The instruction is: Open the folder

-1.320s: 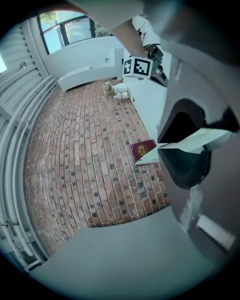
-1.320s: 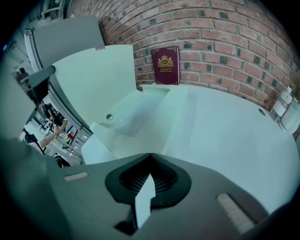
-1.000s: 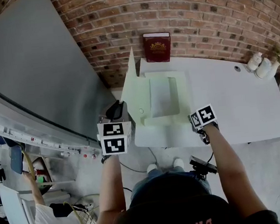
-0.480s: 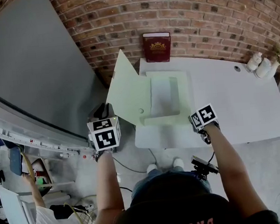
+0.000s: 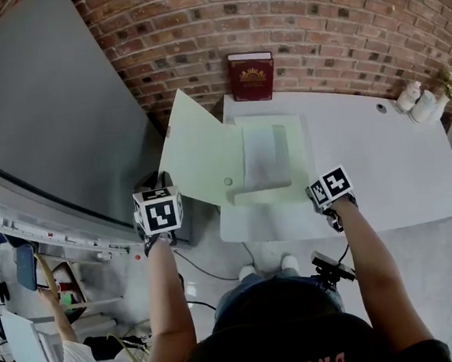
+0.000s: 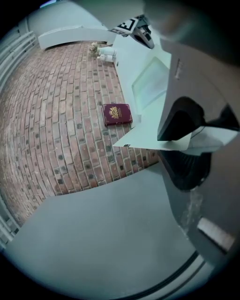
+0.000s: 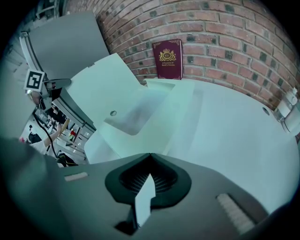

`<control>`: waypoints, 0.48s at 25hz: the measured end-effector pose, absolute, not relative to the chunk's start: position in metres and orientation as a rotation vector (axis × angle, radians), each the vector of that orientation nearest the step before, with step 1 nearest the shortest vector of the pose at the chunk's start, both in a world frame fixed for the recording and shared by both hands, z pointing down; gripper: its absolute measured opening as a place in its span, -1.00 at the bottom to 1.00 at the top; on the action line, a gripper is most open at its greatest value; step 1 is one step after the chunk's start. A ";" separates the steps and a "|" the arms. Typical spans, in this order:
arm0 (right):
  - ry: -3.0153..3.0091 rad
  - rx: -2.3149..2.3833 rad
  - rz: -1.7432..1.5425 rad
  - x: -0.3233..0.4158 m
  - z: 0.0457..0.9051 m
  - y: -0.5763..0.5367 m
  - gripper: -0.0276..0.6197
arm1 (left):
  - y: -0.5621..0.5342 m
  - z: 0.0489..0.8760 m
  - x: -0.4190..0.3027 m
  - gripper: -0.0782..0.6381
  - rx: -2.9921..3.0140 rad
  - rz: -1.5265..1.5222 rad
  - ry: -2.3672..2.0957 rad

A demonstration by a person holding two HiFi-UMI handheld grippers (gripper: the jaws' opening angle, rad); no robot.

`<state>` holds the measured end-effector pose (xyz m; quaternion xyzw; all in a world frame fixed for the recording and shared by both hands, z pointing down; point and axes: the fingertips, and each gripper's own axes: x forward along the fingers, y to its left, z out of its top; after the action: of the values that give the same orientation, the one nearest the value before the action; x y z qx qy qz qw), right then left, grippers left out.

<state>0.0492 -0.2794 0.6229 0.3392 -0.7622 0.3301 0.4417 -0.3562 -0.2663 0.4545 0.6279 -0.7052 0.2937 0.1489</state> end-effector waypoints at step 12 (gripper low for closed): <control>-1.854 0.875 0.813 0.049 0.622 -0.279 -0.91 | -0.265 0.500 -0.394 -0.56 1.691 0.934 -1.910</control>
<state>0.0494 -0.2786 0.6224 0.3540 -0.7502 0.3290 0.4512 -0.3942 -0.2654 0.4999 0.6085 -0.6872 0.3361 0.2111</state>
